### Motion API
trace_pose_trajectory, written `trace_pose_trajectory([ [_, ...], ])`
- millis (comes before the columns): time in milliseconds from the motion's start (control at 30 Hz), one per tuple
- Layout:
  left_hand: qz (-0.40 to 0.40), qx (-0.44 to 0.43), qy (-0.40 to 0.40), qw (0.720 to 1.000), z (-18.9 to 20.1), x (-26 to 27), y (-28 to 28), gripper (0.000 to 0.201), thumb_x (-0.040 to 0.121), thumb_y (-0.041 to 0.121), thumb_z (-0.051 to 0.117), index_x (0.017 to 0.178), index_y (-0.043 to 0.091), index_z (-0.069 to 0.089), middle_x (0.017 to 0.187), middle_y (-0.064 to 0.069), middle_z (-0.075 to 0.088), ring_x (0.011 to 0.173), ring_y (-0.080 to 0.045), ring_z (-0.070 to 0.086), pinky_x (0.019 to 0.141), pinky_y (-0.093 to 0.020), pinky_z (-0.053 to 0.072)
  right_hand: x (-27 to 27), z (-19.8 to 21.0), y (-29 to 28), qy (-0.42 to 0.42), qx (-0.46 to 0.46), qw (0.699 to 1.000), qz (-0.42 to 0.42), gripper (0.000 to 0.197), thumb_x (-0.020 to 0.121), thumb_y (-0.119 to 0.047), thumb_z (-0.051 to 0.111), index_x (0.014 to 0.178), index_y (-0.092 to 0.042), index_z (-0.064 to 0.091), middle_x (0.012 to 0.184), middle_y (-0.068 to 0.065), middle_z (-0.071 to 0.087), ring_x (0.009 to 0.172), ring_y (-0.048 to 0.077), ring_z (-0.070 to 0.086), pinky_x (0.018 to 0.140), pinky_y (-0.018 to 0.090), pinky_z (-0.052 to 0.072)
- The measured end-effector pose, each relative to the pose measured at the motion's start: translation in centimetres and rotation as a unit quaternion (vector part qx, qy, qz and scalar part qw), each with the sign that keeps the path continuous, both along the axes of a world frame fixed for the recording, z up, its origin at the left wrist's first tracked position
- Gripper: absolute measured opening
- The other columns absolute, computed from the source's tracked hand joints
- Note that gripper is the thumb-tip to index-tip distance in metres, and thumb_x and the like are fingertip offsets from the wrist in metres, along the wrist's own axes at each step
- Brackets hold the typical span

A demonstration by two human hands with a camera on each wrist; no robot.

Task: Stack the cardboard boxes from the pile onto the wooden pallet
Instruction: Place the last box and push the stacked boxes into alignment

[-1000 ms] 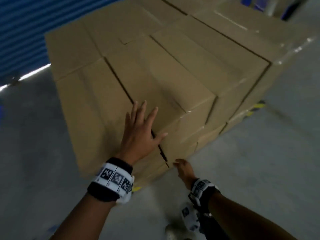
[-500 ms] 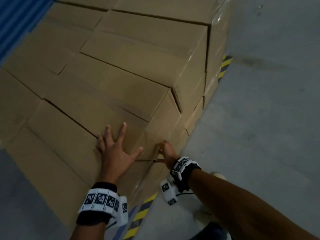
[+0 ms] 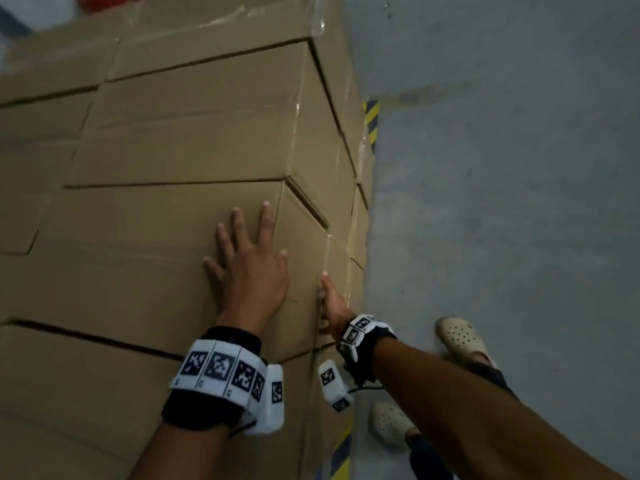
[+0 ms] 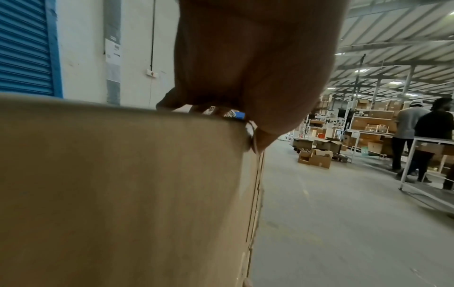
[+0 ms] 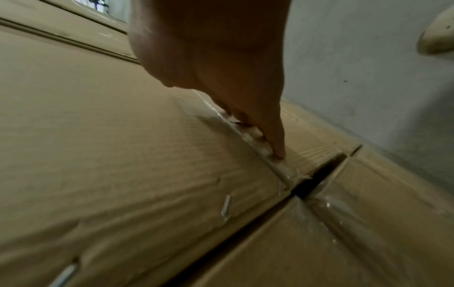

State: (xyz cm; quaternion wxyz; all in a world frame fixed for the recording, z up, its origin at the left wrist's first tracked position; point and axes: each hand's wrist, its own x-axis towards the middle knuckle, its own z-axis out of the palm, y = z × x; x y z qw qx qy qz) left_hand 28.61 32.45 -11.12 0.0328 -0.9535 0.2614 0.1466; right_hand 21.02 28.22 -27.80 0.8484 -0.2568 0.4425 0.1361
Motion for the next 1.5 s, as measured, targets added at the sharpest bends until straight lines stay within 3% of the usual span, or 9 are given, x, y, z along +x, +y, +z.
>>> trace_pose_trajectory([
  [267, 0.002, -0.006, 0.081, 0.997, 2.2, 0.3, 0.9, 0.072, 0.105, 0.036, 0.044, 0.159, 0.039, -0.004, 0.169, -0.004, -0.014, 0.154, -0.034, -0.012, 0.12, -0.067, 0.008, -1.0, 3.8, -0.2, -0.037, -0.035, 0.998, -0.022, 0.059, 0.107, -0.046, 0.024, 0.151, -0.009, 0.034, 0.156, 0.008, 0.037, 0.145, 0.026, 0.033, 0.108, 0.032, 0.03],
  [367, 0.02, -0.029, 0.117, 0.993, 3.8, 1.4, -0.3, 0.075, 0.104, 0.039, 0.048, 0.161, 0.029, 0.001, 0.169, -0.009, -0.005, 0.155, -0.034, -0.006, 0.123, -0.058, 0.011, -0.5, 4.7, -1.8, -0.038, -0.116, 0.992, -0.03, 0.055, 0.108, -0.042, 0.026, 0.151, -0.01, 0.035, 0.155, 0.008, 0.038, 0.143, 0.026, 0.034, 0.11, 0.035, 0.029],
  [467, 0.005, -0.068, 0.108, 0.992, 5.5, 2.7, -2.8, 0.074, 0.103, 0.038, 0.05, 0.162, 0.021, 0.008, 0.169, -0.013, 0.003, 0.155, -0.033, 0.001, 0.123, -0.05, 0.015, 0.3, 4.9, -4.4, -0.049, -0.161, 0.985, -0.04, 0.053, 0.107, -0.045, 0.027, 0.148, -0.014, 0.042, 0.137, -0.001, 0.048, 0.139, 0.025, 0.039, 0.103, 0.033, 0.031],
  [600, -0.038, -0.096, 0.077, 0.992, 6.2, 5.2, -6.9, 0.071, 0.102, 0.04, 0.05, 0.16, 0.014, 0.017, 0.166, -0.015, 0.015, 0.154, -0.033, 0.01, 0.123, -0.048, 0.019, 2.6, 5.1, -8.8, -0.05, -0.21, 0.975, -0.043, 0.06, 0.105, -0.052, 0.026, 0.153, -0.015, 0.034, 0.16, 0.005, 0.031, 0.147, 0.025, 0.028, 0.118, 0.046, 0.024],
  [833, -0.029, -0.059, 0.036, 0.997, 2.9, 9.8, -12.9, 0.071, 0.104, 0.044, 0.046, 0.16, 0.016, 0.016, 0.168, -0.015, 0.01, 0.155, -0.032, 0.002, 0.125, -0.048, 0.011, 7.8, 2.5, -15.0, -0.046, -0.148, 0.987, -0.05, 0.064, 0.105, -0.055, 0.023, 0.156, -0.016, 0.023, 0.164, 0.005, 0.019, 0.151, 0.023, 0.018, 0.121, 0.041, 0.016],
  [1033, 0.024, 0.003, 0.057, 0.998, 1.0, 13.2, -15.0, 0.085, 0.097, 0.06, 0.048, 0.159, 0.04, -0.006, 0.169, -0.009, -0.009, 0.154, -0.037, -0.009, 0.122, -0.062, 0.01, 11.4, 0.5, -17.1, -0.022, -0.046, 0.998, -0.036, 0.071, 0.103, -0.06, 0.019, 0.156, -0.013, 0.024, 0.162, 0.009, 0.025, 0.149, 0.027, 0.024, 0.119, 0.043, 0.019],
  [1267, 0.024, 0.008, 0.06, 0.998, 1.9, 12.9, -14.6, 0.086, 0.096, 0.055, 0.055, 0.16, 0.041, -0.001, 0.169, -0.009, -0.001, 0.154, -0.039, 0.0, 0.122, -0.057, 0.018, 12.1, 1.0, -16.7, -0.053, -0.014, 0.998, -0.034, 0.07, 0.103, -0.059, 0.016, 0.154, -0.013, 0.03, 0.157, 0.007, 0.035, 0.145, 0.026, 0.031, 0.117, 0.037, 0.023],
  [1367, 0.017, 0.008, 0.06, 0.998, 2.0, 12.6, -14.3, 0.086, 0.096, 0.055, 0.055, 0.16, 0.04, 0.0, 0.169, -0.011, 0.002, 0.154, -0.04, 0.001, 0.122, -0.056, 0.019, 11.8, 0.7, -16.1, -0.049, -0.016, 0.998, -0.033, 0.082, 0.095, -0.071, 0.022, 0.153, -0.014, 0.032, 0.157, 0.007, 0.035, 0.144, 0.025, 0.034, 0.121, 0.039, 0.021],
  [1500, 0.018, 0.017, 0.062, 0.998, 2.0, 12.5, -14.2, 0.087, 0.095, 0.054, 0.056, 0.16, 0.04, -0.001, 0.169, -0.01, 0.001, 0.154, -0.04, 0.001, 0.121, -0.057, 0.02, 11.3, 0.8, -16.0, -0.051, -0.019, 0.998, -0.02, 0.069, 0.103, -0.058, 0.019, 0.154, -0.013, 0.029, 0.159, 0.007, 0.032, 0.146, 0.024, 0.031, 0.119, 0.038, 0.02],
])
